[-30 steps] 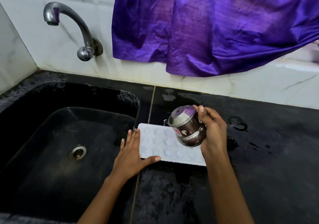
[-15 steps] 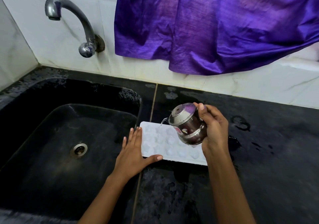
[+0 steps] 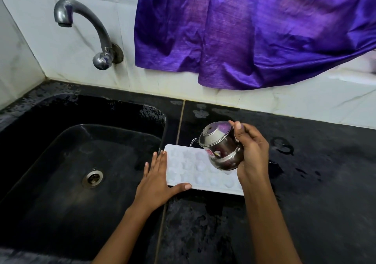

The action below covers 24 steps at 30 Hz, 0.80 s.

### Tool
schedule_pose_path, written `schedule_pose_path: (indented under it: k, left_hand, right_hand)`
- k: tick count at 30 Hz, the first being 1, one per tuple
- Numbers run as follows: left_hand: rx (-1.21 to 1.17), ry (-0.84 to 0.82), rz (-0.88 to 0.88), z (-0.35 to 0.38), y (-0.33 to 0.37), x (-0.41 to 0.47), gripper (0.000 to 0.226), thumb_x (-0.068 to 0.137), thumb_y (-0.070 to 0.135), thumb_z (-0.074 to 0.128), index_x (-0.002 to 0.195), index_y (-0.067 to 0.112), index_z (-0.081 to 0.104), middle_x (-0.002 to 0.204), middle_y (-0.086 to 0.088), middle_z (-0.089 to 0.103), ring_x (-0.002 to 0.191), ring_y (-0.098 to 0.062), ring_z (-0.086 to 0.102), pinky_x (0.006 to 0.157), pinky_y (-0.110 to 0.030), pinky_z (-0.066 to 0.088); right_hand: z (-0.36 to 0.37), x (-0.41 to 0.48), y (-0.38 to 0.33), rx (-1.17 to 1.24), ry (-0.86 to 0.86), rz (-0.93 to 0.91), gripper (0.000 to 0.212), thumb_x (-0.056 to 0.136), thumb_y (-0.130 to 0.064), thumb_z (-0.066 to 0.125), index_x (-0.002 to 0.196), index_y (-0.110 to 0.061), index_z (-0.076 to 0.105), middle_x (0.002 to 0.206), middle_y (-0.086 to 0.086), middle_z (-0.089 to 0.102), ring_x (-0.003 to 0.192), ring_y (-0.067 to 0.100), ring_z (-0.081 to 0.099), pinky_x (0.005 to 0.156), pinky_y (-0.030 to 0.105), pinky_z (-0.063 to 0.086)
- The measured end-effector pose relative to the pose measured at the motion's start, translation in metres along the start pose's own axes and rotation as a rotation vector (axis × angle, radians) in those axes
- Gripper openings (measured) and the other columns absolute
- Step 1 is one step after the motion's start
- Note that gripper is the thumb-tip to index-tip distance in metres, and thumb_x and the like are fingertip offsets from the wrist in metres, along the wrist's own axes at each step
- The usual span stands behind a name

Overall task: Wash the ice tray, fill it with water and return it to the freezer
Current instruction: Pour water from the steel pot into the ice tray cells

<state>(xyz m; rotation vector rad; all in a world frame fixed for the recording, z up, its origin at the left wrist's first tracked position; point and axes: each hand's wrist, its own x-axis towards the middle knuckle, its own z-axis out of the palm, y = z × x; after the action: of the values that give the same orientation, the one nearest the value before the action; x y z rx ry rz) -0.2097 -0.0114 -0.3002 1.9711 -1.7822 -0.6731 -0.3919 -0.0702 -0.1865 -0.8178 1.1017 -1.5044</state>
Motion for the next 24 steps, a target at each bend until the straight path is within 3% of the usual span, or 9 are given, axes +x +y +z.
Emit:
schedule_pose_path:
  k: [7,13,17,24]
  left_hand:
    - [-0.012,0.004,-0.001,0.000,0.000,0.000,0.143,0.037,0.102,0.015,0.149,0.017,-0.011,0.158,0.006,-0.012,0.134,0.000,-0.026,0.110,-0.027,-0.015]
    - [-0.018,0.006,-0.002,0.000,0.000,-0.001,0.142,0.038,0.102,0.016,0.149,0.018,-0.011,0.157,0.007,-0.013,0.133,0.001,-0.027,0.109,-0.027,-0.016]
    - [-0.024,0.006,0.003,0.001,0.000,-0.001,0.140,0.040,0.101,0.017,0.148,0.018,-0.013,0.156,0.009,-0.014,0.133,0.001,-0.027,0.109,-0.026,-0.017]
    - [-0.013,0.008,0.008,0.002,-0.002,0.000,0.139,0.041,0.101,0.016,0.148,0.017,-0.014,0.156,0.008,-0.014,0.133,0.001,-0.027,0.109,-0.026,-0.016]
  right_hand:
    - [-0.002,-0.001,0.007,0.172,0.021,0.084,0.008,0.088,-0.009,0.058,0.082,-0.009,0.064,0.096,0.009,0.070,0.082,0.013,0.069,0.068,0.025,0.057]
    - [0.005,0.000,0.012,0.146,0.001,0.100,0.006,0.087,-0.009,0.059,0.086,-0.008,0.065,0.098,0.010,0.070,0.086,0.015,0.068,0.080,0.030,0.056]
    - [0.011,-0.002,0.013,0.100,-0.026,0.091,0.006,0.086,-0.008,0.060,0.087,-0.006,0.066,0.093,0.007,0.070,0.078,0.009,0.068,0.068,0.022,0.056]
    - [0.023,-0.004,0.013,0.025,-0.051,0.065,0.006,0.082,-0.010,0.064,0.077,-0.010,0.067,0.085,0.009,0.066,0.073,0.009,0.064,0.066,0.020,0.054]
